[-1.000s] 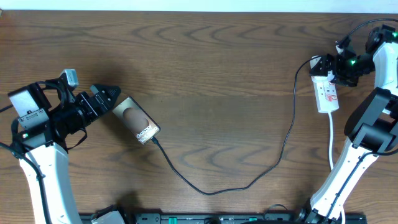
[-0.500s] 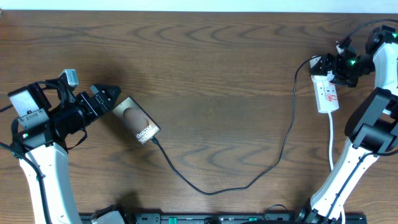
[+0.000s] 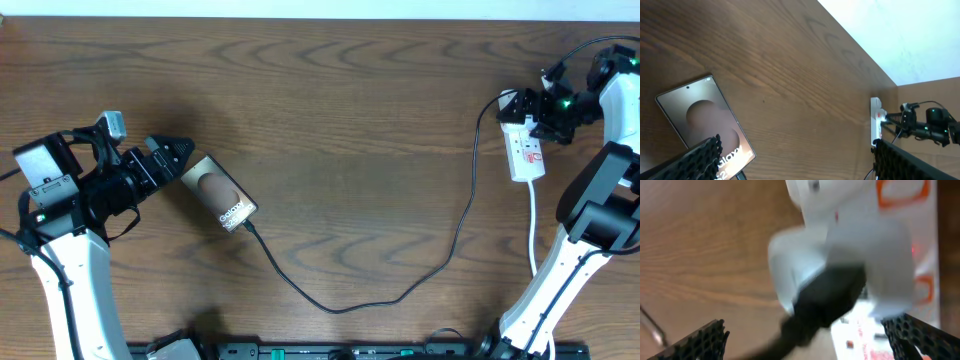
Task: Plug charger to phone and switch on socket
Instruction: 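Lift the right gripper away from the power strip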
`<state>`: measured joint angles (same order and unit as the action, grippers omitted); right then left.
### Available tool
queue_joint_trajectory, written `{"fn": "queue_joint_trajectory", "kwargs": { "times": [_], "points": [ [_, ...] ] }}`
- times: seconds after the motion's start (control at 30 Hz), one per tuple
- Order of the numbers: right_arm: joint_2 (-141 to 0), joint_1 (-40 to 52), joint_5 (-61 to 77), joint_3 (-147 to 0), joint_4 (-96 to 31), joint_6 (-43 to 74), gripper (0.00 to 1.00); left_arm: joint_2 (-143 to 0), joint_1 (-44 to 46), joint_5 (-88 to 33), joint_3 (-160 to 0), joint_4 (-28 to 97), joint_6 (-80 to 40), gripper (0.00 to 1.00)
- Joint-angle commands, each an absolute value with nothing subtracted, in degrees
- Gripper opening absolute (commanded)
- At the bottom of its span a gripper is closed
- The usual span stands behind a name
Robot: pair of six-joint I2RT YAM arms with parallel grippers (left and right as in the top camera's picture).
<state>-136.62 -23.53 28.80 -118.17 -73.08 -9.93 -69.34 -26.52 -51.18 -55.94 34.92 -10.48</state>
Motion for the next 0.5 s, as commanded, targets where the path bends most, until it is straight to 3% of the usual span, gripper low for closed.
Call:
{"fn": "queue_joint_trajectory", "kwargs": {
  "times": [0.0,0.47],
  "points": [
    [-139.72,-24.43,28.16,-121.12,-78.26,-4.67,0.99,-69.34,-26.61,-52.29,-55.94,35.07,-9.89,0.95],
    [-135.37,-30.17,14.33,-144.75,-97.34,1.89,0.99,-69.34,-26.61,-52.27,-55.94,35.09,-9.89,0.94]
  ]
}}
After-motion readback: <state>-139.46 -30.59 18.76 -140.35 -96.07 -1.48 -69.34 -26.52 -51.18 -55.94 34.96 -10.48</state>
